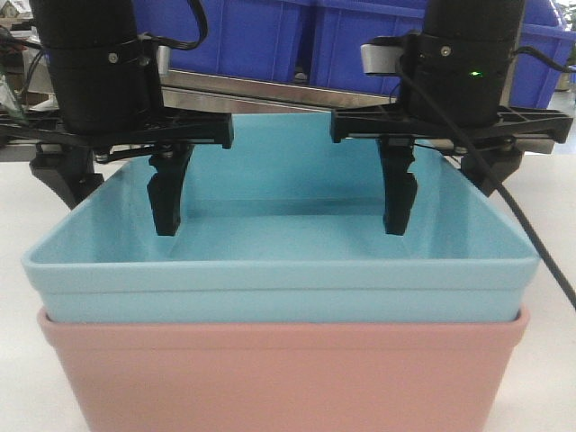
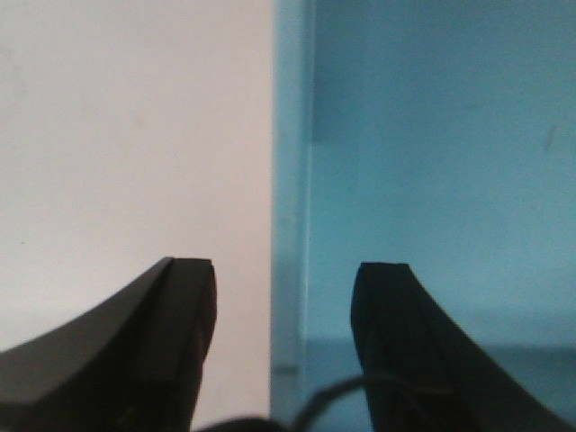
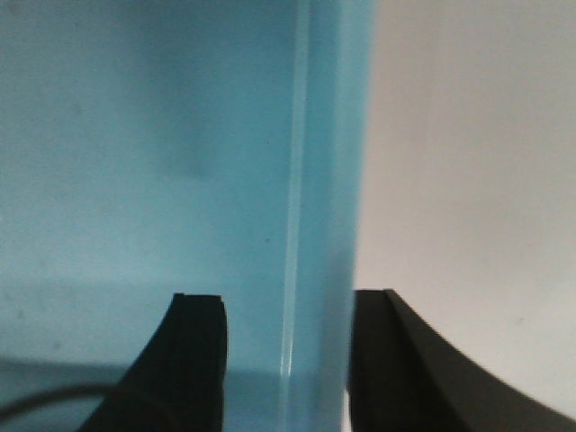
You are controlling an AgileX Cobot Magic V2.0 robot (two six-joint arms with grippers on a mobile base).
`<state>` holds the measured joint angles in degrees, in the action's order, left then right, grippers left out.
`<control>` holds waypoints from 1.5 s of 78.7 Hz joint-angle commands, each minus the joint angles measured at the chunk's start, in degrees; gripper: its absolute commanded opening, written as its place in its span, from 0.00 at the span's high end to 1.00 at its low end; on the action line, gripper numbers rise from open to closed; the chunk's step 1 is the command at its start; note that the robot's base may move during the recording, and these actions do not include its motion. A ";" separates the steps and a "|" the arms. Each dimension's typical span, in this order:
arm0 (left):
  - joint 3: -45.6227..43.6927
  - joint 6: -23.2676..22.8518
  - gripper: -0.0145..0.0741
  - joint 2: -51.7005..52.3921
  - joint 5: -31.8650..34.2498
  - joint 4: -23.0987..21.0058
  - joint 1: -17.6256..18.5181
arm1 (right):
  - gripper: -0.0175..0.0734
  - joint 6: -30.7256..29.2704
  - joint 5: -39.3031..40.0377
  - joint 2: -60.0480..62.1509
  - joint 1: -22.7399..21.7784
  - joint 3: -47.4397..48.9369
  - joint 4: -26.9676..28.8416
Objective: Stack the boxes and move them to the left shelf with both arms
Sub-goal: 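Lower both grippers and pinch the stacked bin walls on each side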
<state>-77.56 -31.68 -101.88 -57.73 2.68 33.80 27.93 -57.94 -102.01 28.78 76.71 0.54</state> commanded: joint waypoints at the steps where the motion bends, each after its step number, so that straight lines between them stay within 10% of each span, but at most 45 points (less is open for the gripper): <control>1: -1.76 0.08 0.54 2.57 0.32 -0.28 -0.19 | 0.40 0.52 0.32 2.74 0.36 1.32 -0.54; 118: -1.76 3.74 0.54 2.57 -2.48 -2.68 -1.26 | 0.40 4.87 -1.06 2.74 2.65 1.19 -4.42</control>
<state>-77.56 -28.08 -101.88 -60.14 0.00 32.51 32.56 -59.76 -102.01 31.45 76.61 -2.78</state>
